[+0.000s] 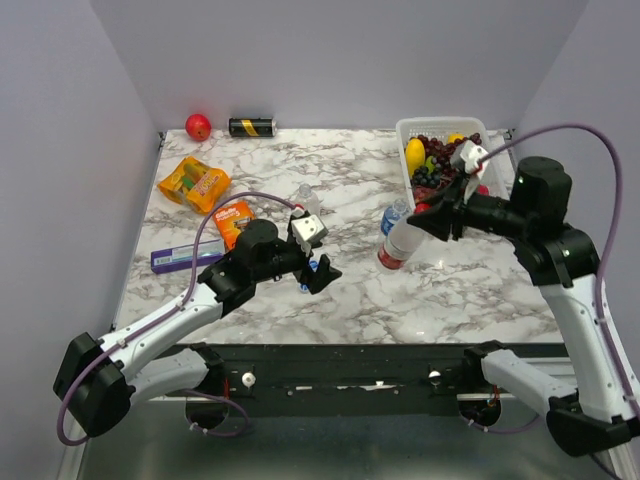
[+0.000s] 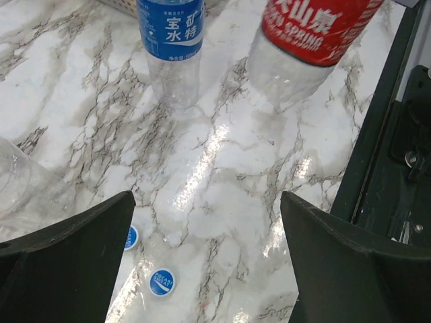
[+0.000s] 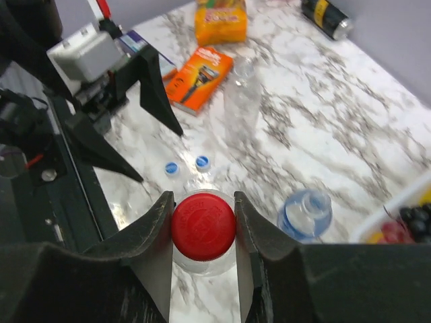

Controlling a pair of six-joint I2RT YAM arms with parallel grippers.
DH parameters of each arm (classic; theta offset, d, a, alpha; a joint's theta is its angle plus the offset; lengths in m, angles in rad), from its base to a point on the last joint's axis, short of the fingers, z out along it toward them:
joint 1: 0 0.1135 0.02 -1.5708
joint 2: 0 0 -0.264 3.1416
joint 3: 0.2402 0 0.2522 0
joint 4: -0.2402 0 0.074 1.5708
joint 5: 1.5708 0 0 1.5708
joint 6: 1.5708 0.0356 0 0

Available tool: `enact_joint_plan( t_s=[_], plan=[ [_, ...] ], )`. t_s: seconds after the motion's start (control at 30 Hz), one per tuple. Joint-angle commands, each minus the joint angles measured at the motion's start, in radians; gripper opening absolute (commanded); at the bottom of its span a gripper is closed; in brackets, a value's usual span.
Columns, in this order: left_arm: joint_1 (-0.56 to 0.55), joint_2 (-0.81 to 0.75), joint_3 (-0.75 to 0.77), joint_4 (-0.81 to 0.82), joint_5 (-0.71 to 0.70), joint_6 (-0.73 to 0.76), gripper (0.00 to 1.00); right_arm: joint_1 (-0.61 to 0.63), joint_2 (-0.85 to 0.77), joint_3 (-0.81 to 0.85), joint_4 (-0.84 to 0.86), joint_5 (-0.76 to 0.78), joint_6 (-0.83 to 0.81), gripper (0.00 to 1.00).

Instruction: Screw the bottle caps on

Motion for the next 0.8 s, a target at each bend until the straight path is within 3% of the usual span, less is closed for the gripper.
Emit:
enact_joint_plan(
  t_s=[0.0, 0.13, 0.27, 0.4, 0.6, 0.77],
  plan=[
    [0.009, -0.015, -0.015, -0.045, -0.019, 0.028, 0.99, -0.124, -0.086, -0.087, -0.213, 0.079, -0.142, 0.05],
    [0.016, -0.002, -0.001, -0.045, -0.012, 0.034, 0.99, -0.25, -0.112, -0.155, -0.226, 0.123, -0.222, 0.02],
    [0.019, 0.017, 0.014, -0.045, -0.012, 0.039, 0.99, -0.35, -0.119, -0.234, -0.108, 0.174, -0.25, 0.02],
    [0.021, 0.031, 0.029, -0.069, -0.007, 0.039, 0.99, -0.394, -0.1, -0.304, 0.079, 0.19, -0.257, 0.02],
    [0.021, 0.037, 0.045, -0.114, -0.004, 0.041, 0.99, -0.44, 0.003, -0.334, 0.208, 0.179, -0.253, 0.04],
    [0.03, 0.04, 0.045, -0.126, 0.001, 0.041, 0.99, -0.442, 0.048, -0.351, 0.264, 0.18, -0.228, 0.11]
  ],
)
